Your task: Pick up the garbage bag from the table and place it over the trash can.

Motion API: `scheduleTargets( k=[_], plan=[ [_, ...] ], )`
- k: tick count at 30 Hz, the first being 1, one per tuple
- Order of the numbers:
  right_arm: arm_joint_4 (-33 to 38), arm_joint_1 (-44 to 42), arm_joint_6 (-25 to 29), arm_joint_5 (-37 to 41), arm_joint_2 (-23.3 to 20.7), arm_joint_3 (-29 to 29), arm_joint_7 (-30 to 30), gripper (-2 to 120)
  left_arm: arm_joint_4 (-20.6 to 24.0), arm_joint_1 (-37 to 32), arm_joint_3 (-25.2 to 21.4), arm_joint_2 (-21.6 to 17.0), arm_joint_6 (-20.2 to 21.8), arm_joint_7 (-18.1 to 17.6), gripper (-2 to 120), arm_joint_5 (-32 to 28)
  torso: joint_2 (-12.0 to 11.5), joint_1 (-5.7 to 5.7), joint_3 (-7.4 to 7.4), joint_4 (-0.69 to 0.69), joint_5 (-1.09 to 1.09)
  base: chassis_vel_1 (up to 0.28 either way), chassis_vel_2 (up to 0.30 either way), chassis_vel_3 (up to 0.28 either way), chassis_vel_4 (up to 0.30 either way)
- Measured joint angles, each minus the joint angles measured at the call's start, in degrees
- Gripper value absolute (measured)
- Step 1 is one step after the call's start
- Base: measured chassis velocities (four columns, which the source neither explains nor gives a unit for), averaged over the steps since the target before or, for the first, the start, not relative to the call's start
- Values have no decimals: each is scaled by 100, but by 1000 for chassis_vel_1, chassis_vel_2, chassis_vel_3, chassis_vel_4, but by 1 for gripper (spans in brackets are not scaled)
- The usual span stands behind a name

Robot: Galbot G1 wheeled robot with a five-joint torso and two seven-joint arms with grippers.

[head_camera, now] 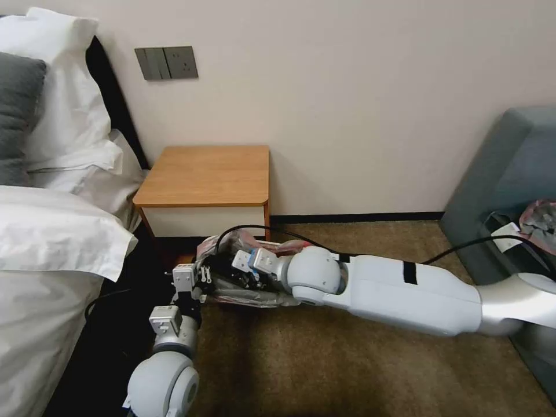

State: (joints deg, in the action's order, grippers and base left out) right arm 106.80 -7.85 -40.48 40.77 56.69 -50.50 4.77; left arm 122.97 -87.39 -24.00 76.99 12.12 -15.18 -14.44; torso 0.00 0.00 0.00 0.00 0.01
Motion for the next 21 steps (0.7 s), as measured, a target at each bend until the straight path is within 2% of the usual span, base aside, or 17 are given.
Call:
scheduleTargets(
  k=[4, 8, 11, 21],
  plan=[
    [375, -311, 7, -34, -375, 490, 7, 0, -37, 33, 2, 41, 90, -72, 9, -82, 0, 0, 0, -1, 0, 0, 0, 0, 0],
    [508, -534, 27, -84, -544, 768, -5, 0, -52, 35, 14, 45, 134, -90, 9, -98, 0, 0, 0, 0, 0, 0, 0, 0, 0],
    [623, -965, 77, -242, -782, 1267, -128, 0, -53, -9, 25, 30, 177, -94, 9, -103, 0, 0, -1, -1, 1, 0, 0, 0, 0],
    [804, -1976, 228, -480, -1139, 2393, -294, 0, -16, -142, 97, -49, 278, -93, 9, -310, 0, 0, 0, 0, 0, 0, 0, 0, 0]
  ],
)
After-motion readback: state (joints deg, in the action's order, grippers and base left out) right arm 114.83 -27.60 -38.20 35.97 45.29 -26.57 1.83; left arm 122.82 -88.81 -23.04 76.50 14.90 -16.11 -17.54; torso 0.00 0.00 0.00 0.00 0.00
